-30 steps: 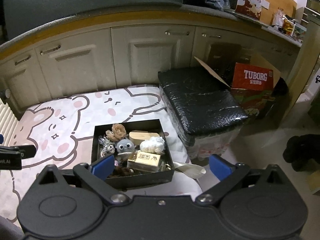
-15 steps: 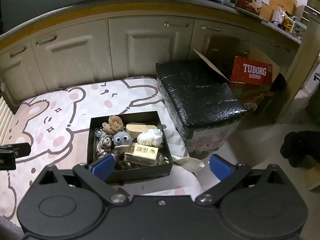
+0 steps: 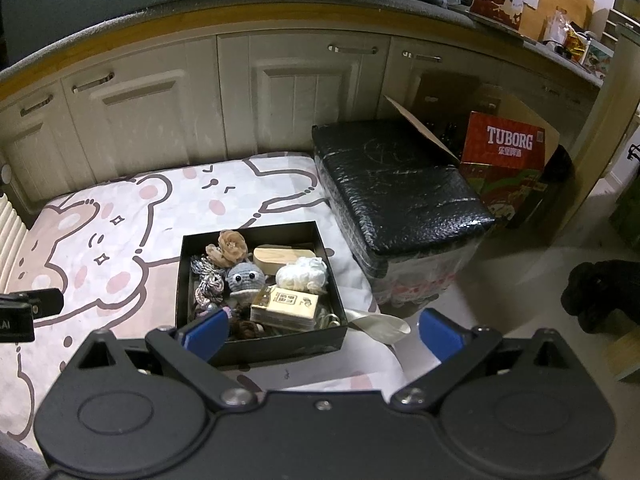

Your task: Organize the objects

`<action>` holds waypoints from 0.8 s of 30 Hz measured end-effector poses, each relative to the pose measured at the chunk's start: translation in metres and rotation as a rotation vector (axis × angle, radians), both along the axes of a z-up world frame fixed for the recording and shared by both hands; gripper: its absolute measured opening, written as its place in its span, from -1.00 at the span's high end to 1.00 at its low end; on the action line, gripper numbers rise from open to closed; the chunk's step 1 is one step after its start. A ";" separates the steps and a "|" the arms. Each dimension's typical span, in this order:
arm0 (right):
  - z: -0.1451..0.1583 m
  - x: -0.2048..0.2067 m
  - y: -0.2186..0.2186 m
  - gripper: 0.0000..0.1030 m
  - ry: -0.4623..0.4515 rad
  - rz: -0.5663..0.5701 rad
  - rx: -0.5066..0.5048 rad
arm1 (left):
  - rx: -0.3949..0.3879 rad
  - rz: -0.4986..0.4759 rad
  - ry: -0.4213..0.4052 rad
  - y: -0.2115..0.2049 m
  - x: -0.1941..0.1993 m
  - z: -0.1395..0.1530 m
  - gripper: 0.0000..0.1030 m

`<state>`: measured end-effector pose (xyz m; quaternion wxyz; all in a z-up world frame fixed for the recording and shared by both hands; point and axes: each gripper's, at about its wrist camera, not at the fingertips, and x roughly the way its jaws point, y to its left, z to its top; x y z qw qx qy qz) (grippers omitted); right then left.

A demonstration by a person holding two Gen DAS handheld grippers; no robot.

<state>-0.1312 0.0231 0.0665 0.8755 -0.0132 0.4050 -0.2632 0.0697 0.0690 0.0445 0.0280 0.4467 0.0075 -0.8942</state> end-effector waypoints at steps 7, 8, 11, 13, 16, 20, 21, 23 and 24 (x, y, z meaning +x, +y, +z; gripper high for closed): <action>0.000 0.000 -0.001 -0.99 0.000 -0.002 0.005 | 0.001 0.001 -0.005 -0.001 0.000 -0.002 -1.00; -0.001 0.000 -0.001 -0.99 0.000 -0.002 0.005 | 0.001 0.000 -0.005 -0.001 0.000 -0.002 -1.00; -0.001 0.000 -0.001 -1.00 0.000 -0.001 0.005 | -0.001 0.001 -0.006 -0.001 -0.001 -0.002 -1.00; -0.001 0.000 -0.002 -1.00 0.000 -0.001 0.007 | -0.001 0.001 -0.005 -0.001 -0.001 -0.002 -1.00; -0.001 -0.001 -0.002 -1.00 0.000 0.000 0.010 | -0.001 0.001 -0.006 -0.001 -0.001 -0.002 -1.00; -0.002 0.000 -0.001 -1.00 0.002 0.003 0.007 | -0.001 0.000 -0.005 -0.001 -0.001 -0.002 -1.00; -0.002 -0.001 -0.001 -1.00 0.002 0.002 0.006 | -0.001 0.000 -0.006 -0.001 -0.001 -0.002 -1.00; -0.002 0.000 -0.001 -1.00 0.002 0.003 0.008 | -0.001 0.001 -0.006 -0.001 -0.001 -0.003 -1.00; -0.002 0.000 -0.001 -1.00 0.002 0.002 0.008 | -0.001 0.001 -0.006 -0.001 -0.001 -0.003 -1.00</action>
